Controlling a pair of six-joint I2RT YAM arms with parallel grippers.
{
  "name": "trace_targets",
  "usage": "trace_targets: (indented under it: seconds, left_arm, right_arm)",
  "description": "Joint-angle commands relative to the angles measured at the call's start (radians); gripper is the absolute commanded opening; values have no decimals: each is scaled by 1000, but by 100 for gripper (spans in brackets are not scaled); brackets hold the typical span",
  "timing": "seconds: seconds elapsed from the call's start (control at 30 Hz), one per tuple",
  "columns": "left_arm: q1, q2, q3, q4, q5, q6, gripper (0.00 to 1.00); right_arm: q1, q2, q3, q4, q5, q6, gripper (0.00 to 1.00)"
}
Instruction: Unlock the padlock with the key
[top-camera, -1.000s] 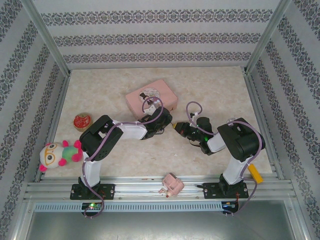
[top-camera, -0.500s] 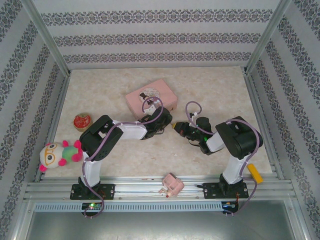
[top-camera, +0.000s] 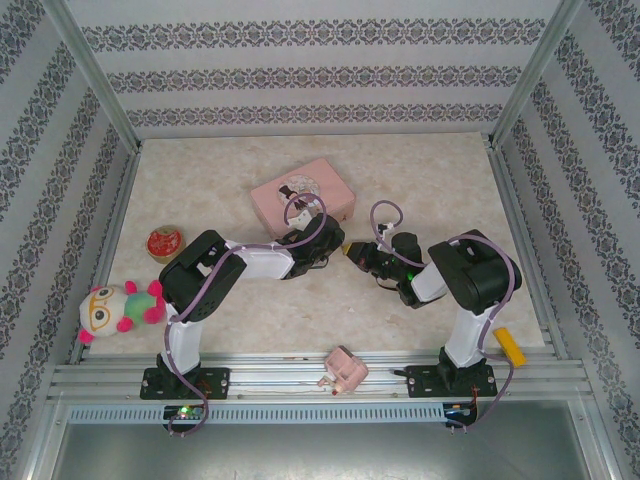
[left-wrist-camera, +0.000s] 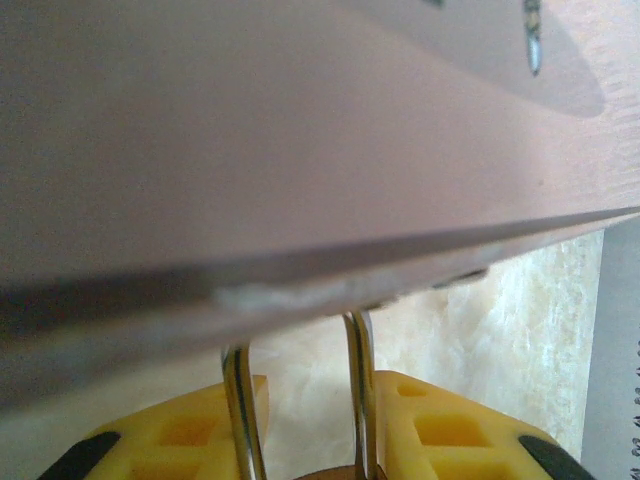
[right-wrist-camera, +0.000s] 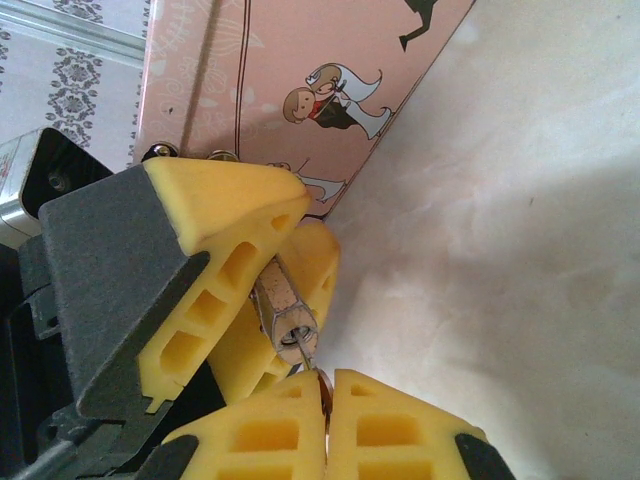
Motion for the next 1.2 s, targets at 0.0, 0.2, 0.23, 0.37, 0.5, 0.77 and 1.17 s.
trace_targets:
  seconds: [0.0, 0.2, 0.23, 0.37, 0.5, 0.77, 1.17]
  left_arm:
    - [-17, 44, -14, 70, 110, -125, 0]
    - [-17, 46, -13, 70, 113, -126, 0]
    - [-18, 46, -15, 71, 113, -128, 0]
    - [-18, 39, -27, 75, 109, -134, 0]
    - [-18, 36, -29, 75, 107, -132, 0]
    - [-18, 36, -25, 74, 108, -133, 0]
    - [-18, 35, -29, 76, 105, -143, 0]
  right_arm:
    - [-2, 20, 24, 48, -19, 15, 0]
    - [-2, 43, 31, 68, -27, 30, 0]
    - [-2, 45, 33, 71, -28, 33, 0]
    - [-4, 50, 34, 78, -28, 36, 0]
    - [-4, 54, 33, 80, -28, 37, 0]
    - [-5, 64, 33, 93, -31, 47, 0]
    - [-13, 79, 31, 107, -39, 56, 0]
